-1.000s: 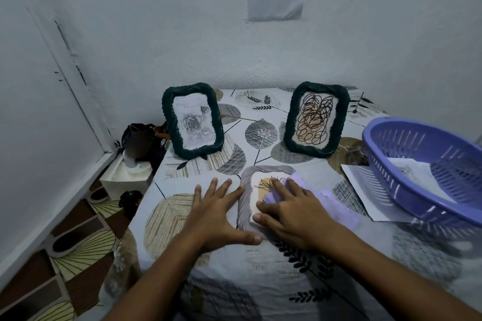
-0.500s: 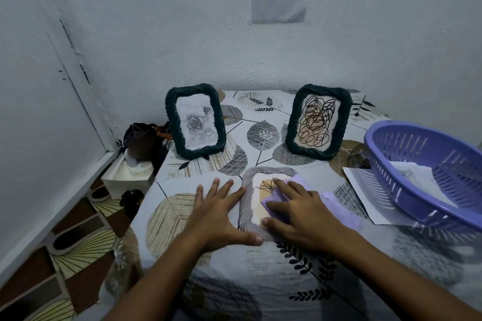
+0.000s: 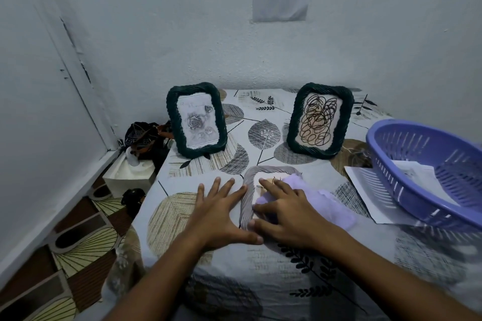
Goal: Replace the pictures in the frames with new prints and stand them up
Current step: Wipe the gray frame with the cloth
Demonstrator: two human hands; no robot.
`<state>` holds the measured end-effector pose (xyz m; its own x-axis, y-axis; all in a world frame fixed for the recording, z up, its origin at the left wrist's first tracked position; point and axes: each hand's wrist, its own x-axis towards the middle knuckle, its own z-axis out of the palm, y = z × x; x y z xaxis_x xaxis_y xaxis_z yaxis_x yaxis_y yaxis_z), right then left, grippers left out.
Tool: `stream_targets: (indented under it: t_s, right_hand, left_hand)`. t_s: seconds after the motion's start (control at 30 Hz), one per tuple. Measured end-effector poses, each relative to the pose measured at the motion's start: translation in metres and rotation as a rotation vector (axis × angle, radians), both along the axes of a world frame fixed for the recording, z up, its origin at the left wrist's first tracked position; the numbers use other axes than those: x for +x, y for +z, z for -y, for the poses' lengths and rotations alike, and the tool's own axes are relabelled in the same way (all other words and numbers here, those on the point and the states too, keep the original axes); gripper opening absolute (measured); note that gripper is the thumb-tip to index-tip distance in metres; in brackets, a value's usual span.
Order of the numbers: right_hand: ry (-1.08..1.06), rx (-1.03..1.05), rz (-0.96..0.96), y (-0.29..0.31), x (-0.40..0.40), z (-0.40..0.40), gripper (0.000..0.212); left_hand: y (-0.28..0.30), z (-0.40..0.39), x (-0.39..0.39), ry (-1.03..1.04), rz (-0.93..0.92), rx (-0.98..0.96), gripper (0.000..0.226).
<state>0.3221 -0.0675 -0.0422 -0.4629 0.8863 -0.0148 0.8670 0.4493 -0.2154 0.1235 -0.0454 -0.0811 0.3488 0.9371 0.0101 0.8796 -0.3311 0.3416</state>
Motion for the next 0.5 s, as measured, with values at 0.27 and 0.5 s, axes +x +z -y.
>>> stream_targets:
  t_s: [0.27,0.5]
  right_hand:
    - [-0.009,0.104,-0.032,-0.003,0.011,0.001,0.067]
    - [0.013,0.072,0.012,0.000,0.011,0.002,0.065]
  left_hand:
    - [0.000,0.001,0.000,0.008,-0.002,-0.007,0.127]
    - [0.000,0.000,0.000,0.010,-0.014,-0.004,0.129]
